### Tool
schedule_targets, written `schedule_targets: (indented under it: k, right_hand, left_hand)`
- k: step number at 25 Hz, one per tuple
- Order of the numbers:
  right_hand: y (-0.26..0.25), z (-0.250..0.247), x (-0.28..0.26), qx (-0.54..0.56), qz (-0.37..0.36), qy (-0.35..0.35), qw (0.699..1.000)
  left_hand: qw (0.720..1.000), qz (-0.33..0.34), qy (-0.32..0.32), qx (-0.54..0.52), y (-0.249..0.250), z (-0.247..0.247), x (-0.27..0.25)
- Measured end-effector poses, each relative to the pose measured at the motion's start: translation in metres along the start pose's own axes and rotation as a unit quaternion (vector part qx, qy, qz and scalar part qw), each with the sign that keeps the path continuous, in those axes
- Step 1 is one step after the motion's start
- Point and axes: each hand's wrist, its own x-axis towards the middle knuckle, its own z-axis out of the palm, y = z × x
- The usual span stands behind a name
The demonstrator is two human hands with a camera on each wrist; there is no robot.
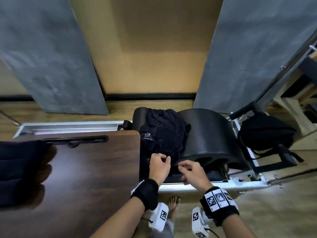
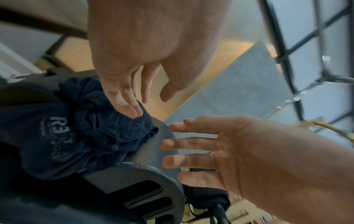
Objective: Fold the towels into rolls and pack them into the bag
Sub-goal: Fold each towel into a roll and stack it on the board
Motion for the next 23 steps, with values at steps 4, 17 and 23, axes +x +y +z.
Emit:
schedule_targets:
  k: [4, 17, 23]
  right_hand:
    - [-0.005, -0.021, 0.068, -0.021, 0.035, -0.037, 0.998]
    - [-0.016, -0.048, 0.132, -0.050, 0.040, -0.093, 0.994]
    - [-0.063, -0.052, 0.093, -0.053, -0.189, -0.103, 0.975]
  left_hand:
    - [0.986, -0.148, -0.002, -0.075, 0.006, 0.025, 0.066]
    - [0.989, -0.068, 0.101, -0.086, 0.033, 0.026, 0.108]
    - [0.979, 0.136, 0.084, -0.129, 0.090, -0.009, 0.036]
